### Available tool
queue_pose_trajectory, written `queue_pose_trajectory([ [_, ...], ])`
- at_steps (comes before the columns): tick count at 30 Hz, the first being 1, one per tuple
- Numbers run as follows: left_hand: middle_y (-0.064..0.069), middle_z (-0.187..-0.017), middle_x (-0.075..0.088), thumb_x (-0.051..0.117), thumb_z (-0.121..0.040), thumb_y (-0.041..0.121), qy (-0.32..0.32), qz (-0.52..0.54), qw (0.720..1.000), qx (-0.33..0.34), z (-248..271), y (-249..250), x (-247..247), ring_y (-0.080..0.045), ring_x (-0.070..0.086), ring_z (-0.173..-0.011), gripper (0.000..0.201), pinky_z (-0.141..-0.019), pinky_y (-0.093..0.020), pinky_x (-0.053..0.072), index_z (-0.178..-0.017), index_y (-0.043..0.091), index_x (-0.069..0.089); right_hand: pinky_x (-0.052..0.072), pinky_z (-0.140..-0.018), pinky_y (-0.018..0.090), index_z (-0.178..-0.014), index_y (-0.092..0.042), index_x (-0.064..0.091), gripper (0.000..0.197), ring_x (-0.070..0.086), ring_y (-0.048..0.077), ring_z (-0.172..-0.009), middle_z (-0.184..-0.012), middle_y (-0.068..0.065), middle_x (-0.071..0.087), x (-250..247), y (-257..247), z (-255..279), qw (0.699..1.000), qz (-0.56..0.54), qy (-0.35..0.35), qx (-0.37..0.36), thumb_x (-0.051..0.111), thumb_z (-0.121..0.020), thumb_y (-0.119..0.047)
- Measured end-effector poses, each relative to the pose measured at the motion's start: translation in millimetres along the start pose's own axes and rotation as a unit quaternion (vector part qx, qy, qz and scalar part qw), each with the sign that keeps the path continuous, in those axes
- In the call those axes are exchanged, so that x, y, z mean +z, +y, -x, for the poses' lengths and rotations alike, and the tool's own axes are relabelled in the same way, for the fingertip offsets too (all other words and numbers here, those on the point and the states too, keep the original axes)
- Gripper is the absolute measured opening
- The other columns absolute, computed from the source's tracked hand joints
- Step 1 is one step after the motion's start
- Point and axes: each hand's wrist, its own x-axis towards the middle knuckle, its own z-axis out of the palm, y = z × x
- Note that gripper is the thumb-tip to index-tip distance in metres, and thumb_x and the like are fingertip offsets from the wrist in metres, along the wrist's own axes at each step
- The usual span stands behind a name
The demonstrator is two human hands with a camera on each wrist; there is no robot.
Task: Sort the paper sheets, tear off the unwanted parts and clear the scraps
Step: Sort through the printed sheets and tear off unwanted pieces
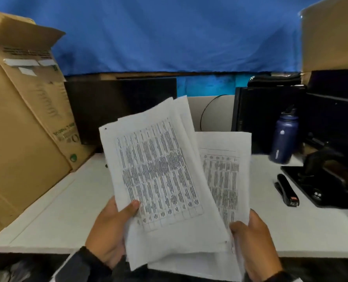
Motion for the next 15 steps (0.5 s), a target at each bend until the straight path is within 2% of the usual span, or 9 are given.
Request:
queue_pose_trajectory([
  [1, -0.008, -0.119, 0.072, 0.063, -0.095, 0.014, 0.007, -0.027, 1.0, -0.01, -1, -15, 9, -0.031, 0.069, -0.109, 0.032, -0.101, -0.053, 0.049, -0.127, 0.014, 0.058, 0.061, -0.076, 0.043, -0.097, -0.018, 0.071, 0.031, 0.073, 0.029, -0.086, -0.088, 0.006, 0.077, 4, -1, 2, 1.0, 0.005, -0.019, -0.004, 0.053, -0.088, 0.005],
  [4, -0.002, -0.115, 0.074, 0.075, -0.081, 0.032, -0.008, -0.098, 0.994, -0.037, -3, -45, 27, -0.024, 0.07, -0.107, 0.048, -0.103, -0.05, 0.048, -0.124, 0.02, 0.059, 0.057, -0.068, 0.029, -0.085, -0.01, 0.07, 0.015, 0.069, 0.028, -0.078, -0.083, 0.012, 0.073, 9, -5, 4, 0.998, 0.021, -0.06, -0.018, 0.059, -0.092, -0.002],
  [7, 0.0, -0.107, 0.077, 0.064, -0.093, 0.011, 0.005, -0.134, 0.991, -0.017, -6, -51, 34, -0.021, 0.072, -0.102, 0.026, -0.099, -0.047, 0.052, -0.118, 0.019, 0.066, 0.059, -0.072, 0.033, -0.092, -0.015, 0.073, 0.012, 0.074, 0.022, -0.081, -0.087, 0.005, 0.077, 10, -17, 9, 0.995, 0.0, -0.1, -0.006, 0.064, -0.091, -0.007],
  [9, 0.008, -0.107, 0.076, 0.061, -0.095, 0.012, 0.023, -0.163, 0.986, 0.037, -7, -41, 39, -0.013, 0.072, -0.101, 0.028, -0.095, -0.04, 0.055, -0.117, 0.029, 0.066, 0.057, -0.065, 0.023, -0.096, -0.022, 0.073, 0.014, 0.074, 0.008, -0.078, -0.09, -0.004, 0.078, 9, -27, 7, 0.995, 0.027, -0.094, -0.014, 0.059, -0.096, -0.025],
  [10, 0.011, -0.108, 0.075, 0.061, -0.096, 0.013, 0.025, -0.173, 0.982, 0.065, -7, -34, 42, -0.009, 0.071, -0.101, 0.029, -0.093, -0.036, 0.055, -0.116, 0.033, 0.065, 0.057, -0.068, 0.023, -0.1, -0.026, 0.073, 0.025, 0.073, 0.004, -0.08, -0.094, -0.007, 0.078, 8, -31, 3, 0.995, 0.032, -0.088, -0.02, 0.052, -0.099, -0.04],
  [12, 0.015, -0.11, 0.073, 0.06, -0.097, 0.015, 0.028, -0.172, 0.979, 0.107, -8, -24, 48, -0.003, 0.069, -0.102, 0.032, -0.088, -0.028, 0.055, -0.119, 0.038, 0.063, 0.055, -0.095, 0.037, -0.12, -0.034, 0.068, 0.054, 0.069, 0.004, -0.105, -0.115, -0.011, 0.074, 6, -39, -4, 0.996, 0.005, -0.087, -0.03, 0.04, -0.092, -0.071],
  [13, 0.016, -0.111, 0.073, 0.059, -0.097, 0.014, 0.026, -0.165, 0.979, 0.118, -9, -22, 49, -0.001, 0.069, -0.101, 0.033, -0.084, -0.023, 0.055, -0.12, 0.038, 0.062, 0.048, -0.105, 0.043, -0.13, -0.037, 0.061, 0.062, 0.063, 0.006, -0.118, -0.126, -0.012, 0.068, 5, -41, -7, 0.995, -0.004, -0.085, -0.044, 0.042, -0.087, -0.077],
  [14, 0.018, -0.111, 0.073, 0.058, -0.098, 0.013, 0.021, -0.158, 0.979, 0.126, -10, -20, 51, 0.002, 0.068, -0.1, 0.033, -0.08, -0.017, 0.055, -0.12, 0.038, 0.061, 0.045, -0.108, 0.043, -0.134, -0.037, 0.057, 0.06, 0.06, 0.006, -0.122, -0.131, -0.014, 0.065, 5, -44, -10, 0.994, 0.0, -0.086, -0.066, 0.049, -0.087, -0.072],
  [15, 0.02, -0.11, 0.072, 0.057, -0.098, 0.013, 0.015, -0.156, 0.979, 0.132, -10, -20, 52, 0.005, 0.067, -0.1, 0.034, -0.077, -0.012, 0.053, -0.12, 0.038, 0.06, 0.047, -0.105, 0.04, -0.135, -0.036, 0.056, 0.048, 0.061, 0.004, -0.12, -0.128, -0.015, 0.067, 6, -47, -10, 0.992, 0.012, -0.085, -0.091, 0.057, -0.091, -0.057],
])
